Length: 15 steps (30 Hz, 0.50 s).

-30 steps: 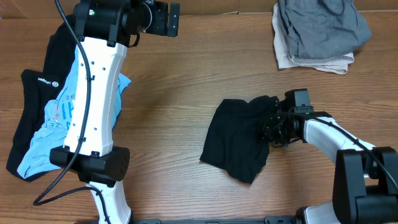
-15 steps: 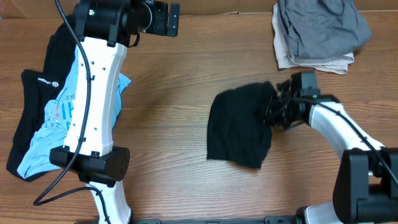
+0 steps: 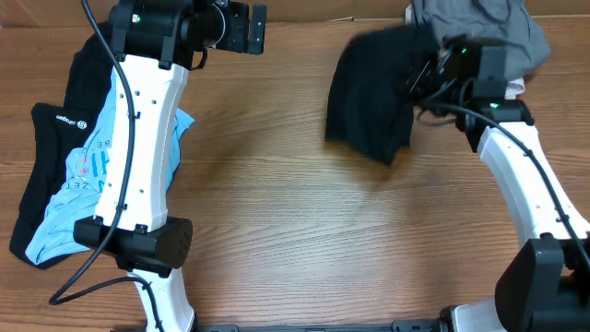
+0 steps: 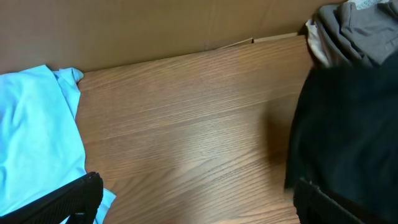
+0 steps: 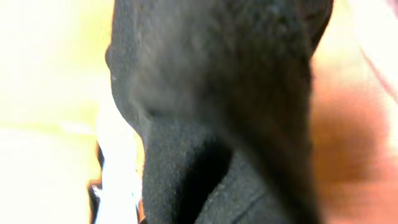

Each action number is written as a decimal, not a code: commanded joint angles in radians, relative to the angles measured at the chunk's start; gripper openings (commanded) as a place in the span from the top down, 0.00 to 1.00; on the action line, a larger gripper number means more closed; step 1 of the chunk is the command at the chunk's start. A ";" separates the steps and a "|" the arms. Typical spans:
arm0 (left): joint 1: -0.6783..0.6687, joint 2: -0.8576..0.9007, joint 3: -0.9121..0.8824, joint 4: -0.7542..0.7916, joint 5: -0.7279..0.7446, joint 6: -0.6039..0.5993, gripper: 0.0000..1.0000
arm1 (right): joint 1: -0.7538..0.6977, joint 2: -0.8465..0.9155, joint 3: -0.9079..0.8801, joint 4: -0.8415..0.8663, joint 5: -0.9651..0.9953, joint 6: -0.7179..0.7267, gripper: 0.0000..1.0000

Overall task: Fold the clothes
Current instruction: 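Lift the black bundle with the right gripper and carry it to the top-right stack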

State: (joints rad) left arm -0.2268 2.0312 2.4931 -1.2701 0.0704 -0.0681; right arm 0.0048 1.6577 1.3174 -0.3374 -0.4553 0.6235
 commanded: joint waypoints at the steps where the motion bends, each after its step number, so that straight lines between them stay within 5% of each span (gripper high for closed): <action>1: 0.004 0.011 -0.005 0.003 0.007 0.019 0.00 | -0.045 -0.040 0.046 0.119 0.092 0.187 0.96; 10: 0.004 0.011 -0.005 0.003 0.007 0.019 0.00 | -0.126 -0.030 0.046 0.480 0.412 0.373 0.96; 15: 0.004 0.013 -0.005 0.003 0.007 0.019 0.00 | -0.199 0.036 0.046 0.635 0.425 0.478 0.96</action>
State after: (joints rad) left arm -0.2268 2.0312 2.4931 -1.2678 0.0704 -0.0681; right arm -0.1513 1.6615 1.3289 0.2356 -0.0940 0.9947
